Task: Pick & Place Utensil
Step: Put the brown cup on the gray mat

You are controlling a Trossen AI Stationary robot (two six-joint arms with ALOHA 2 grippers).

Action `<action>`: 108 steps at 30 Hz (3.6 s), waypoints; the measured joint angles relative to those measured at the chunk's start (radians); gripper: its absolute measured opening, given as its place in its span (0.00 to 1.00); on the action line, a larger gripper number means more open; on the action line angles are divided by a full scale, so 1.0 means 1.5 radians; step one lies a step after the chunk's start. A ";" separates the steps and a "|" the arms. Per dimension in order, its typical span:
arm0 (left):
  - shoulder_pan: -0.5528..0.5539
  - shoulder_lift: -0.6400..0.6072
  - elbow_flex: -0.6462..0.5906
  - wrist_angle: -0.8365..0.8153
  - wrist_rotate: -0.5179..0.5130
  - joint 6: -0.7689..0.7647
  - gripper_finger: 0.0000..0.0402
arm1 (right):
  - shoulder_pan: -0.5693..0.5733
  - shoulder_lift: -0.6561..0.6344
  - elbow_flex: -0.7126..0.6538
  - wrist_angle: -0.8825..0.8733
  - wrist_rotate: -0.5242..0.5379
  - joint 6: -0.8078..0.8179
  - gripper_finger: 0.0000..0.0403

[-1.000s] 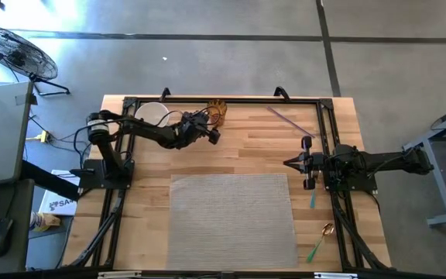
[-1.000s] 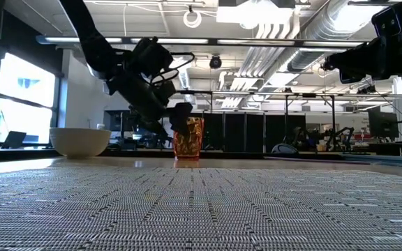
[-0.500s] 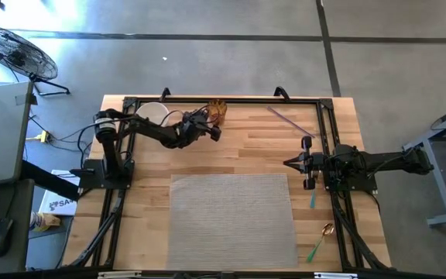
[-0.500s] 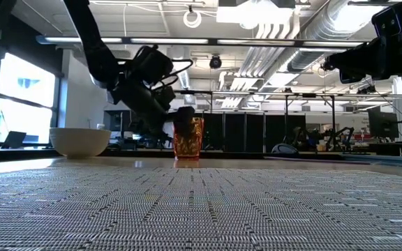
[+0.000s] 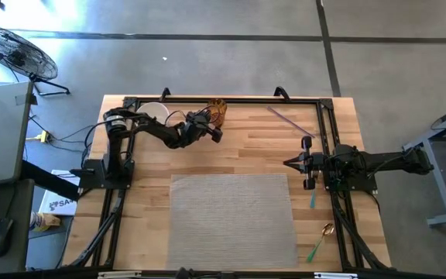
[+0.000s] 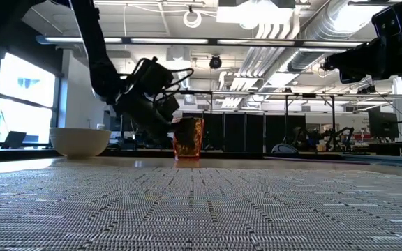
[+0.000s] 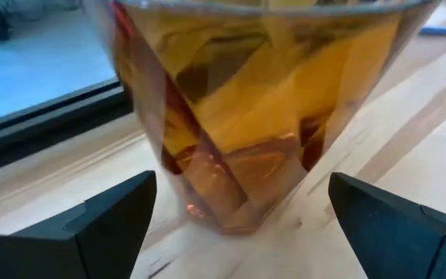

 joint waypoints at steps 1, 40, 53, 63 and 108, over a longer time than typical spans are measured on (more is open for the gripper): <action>0.000 0.004 0.000 0.014 0.000 0.007 0.94 | 0.000 0.000 0.000 0.000 0.000 0.000 0.03; 0.078 0.027 0.001 0.124 0.282 0.232 0.94 | 0.000 0.000 0.000 0.000 0.000 0.000 0.03; 0.073 0.039 0.002 0.148 0.287 0.213 0.94 | 0.000 0.000 0.000 0.000 0.000 0.000 0.03; 0.064 0.073 0.002 0.206 0.282 0.222 0.94 | 0.000 0.000 0.000 0.000 0.000 0.000 0.03; 0.055 0.072 -0.008 0.225 0.314 0.254 0.83 | 0.000 0.000 0.000 0.000 0.000 0.000 0.03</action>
